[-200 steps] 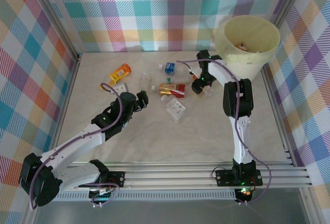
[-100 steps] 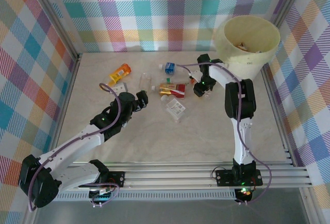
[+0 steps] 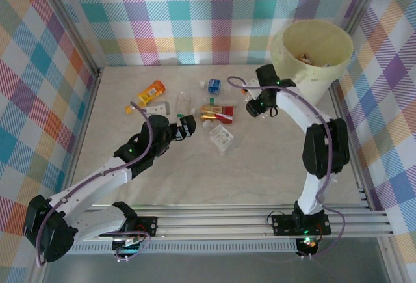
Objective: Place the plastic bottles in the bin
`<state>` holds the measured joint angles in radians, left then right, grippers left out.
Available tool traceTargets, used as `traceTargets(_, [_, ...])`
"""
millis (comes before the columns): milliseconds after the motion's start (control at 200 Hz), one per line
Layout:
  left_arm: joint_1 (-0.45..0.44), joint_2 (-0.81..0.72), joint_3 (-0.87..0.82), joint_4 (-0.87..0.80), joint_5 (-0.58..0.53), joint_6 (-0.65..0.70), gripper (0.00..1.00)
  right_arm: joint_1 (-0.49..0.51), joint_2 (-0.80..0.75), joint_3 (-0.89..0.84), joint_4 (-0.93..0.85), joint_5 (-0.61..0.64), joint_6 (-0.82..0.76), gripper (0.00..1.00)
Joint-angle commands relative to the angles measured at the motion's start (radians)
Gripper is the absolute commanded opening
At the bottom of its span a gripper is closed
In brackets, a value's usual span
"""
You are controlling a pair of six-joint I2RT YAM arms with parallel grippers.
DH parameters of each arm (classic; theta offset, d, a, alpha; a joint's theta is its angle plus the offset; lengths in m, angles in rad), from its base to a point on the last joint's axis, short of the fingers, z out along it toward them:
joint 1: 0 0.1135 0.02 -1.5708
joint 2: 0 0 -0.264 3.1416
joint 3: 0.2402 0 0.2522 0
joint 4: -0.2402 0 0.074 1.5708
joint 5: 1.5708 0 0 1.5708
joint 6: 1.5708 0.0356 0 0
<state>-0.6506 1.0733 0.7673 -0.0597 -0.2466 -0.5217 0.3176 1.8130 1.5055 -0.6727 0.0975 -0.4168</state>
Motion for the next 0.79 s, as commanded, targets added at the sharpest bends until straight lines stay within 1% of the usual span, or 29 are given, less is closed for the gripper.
traceTargets(0, [0.008, 0.031, 0.029, 0.075, 0.142, 0.043, 1.0, 0.012, -0.091, -0.041, 0.089, -0.081, 0.091, 0.34])
traceTargets(130, [0.007, 0.084, 0.051, 0.111, 0.232, 0.043, 1.0, 0.017, -0.188, -0.086, 0.131, -0.127, 0.208, 0.32])
traceTargets(235, [0.005, 0.117, 0.066, 0.131, 0.257, 0.025, 1.0, 0.018, -0.279, -0.149, 0.217, -0.199, 0.303, 0.31])
traceTargets(285, [0.005, 0.126, 0.072, 0.142, 0.27, 0.018, 1.0, 0.018, -0.315, -0.168, 0.254, -0.206, 0.369, 0.29])
traceTargets(345, [0.005, 0.138, 0.082, 0.15, 0.281, 0.01, 1.0, 0.018, -0.347, -0.178, 0.286, -0.221, 0.407, 0.27])
traceTargets(580, [0.005, 0.155, 0.091, 0.144, 0.264, 0.004, 1.0, 0.008, -0.406, -0.145, 0.404, -0.265, 0.48, 0.19])
traceTargets(670, [0.005, 0.15, 0.089, 0.134, 0.259, 0.003, 1.0, -0.007, -0.406, -0.108, 0.445, -0.255, 0.495, 0.18])
traceTargets(790, [0.005, 0.133, 0.084, 0.116, 0.24, 0.003, 1.0, -0.057, -0.397, -0.064, 0.501, -0.244, 0.524, 0.19])
